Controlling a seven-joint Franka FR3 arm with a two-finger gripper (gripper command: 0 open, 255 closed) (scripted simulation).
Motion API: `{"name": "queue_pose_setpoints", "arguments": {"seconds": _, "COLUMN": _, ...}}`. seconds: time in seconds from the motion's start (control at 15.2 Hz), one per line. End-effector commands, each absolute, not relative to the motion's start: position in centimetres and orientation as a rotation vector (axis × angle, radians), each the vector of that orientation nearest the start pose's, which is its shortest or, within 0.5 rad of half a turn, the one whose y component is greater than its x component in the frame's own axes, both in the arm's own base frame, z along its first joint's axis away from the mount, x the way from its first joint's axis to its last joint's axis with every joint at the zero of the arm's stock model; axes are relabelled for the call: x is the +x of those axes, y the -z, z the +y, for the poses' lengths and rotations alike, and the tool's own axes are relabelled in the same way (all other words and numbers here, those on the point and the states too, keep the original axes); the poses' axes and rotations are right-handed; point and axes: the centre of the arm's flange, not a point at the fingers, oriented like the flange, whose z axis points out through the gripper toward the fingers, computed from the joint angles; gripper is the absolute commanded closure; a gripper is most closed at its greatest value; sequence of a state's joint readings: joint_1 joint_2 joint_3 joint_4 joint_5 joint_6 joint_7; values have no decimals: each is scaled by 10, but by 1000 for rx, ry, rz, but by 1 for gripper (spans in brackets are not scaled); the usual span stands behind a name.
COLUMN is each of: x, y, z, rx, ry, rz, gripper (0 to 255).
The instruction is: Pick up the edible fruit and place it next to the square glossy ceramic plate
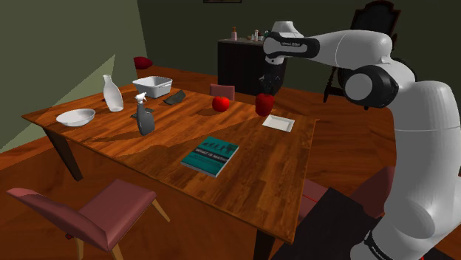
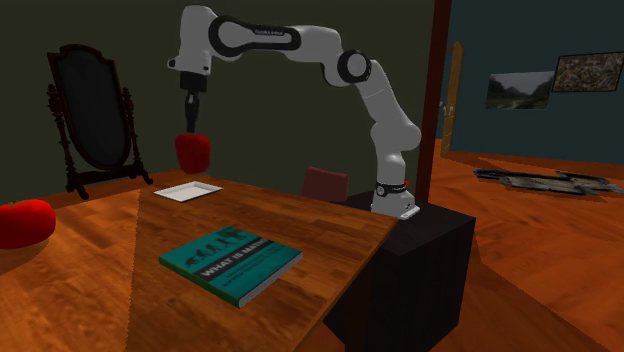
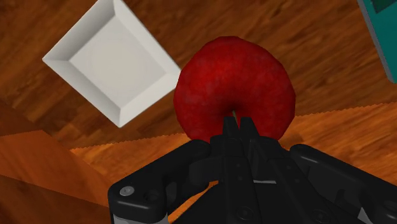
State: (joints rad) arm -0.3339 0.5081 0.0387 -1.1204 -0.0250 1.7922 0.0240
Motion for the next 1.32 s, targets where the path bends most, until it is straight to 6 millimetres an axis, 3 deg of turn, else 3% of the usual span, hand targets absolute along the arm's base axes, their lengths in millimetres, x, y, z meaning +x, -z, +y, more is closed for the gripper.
{"name": "queue_pose_setpoints", "arguments": {"seconds": 0.0, "x": 684, "y": -528, "z": -219, "rx": -3119, "ry": 258, "rz": 507, "gripper": 255}}
{"name": "queue_pose_setpoints", "arguments": {"seconds": 1.25, "x": 684, "y": -428, "z": -219, "rx": -3119, "ry": 258, "rz": 507, "gripper": 255}}
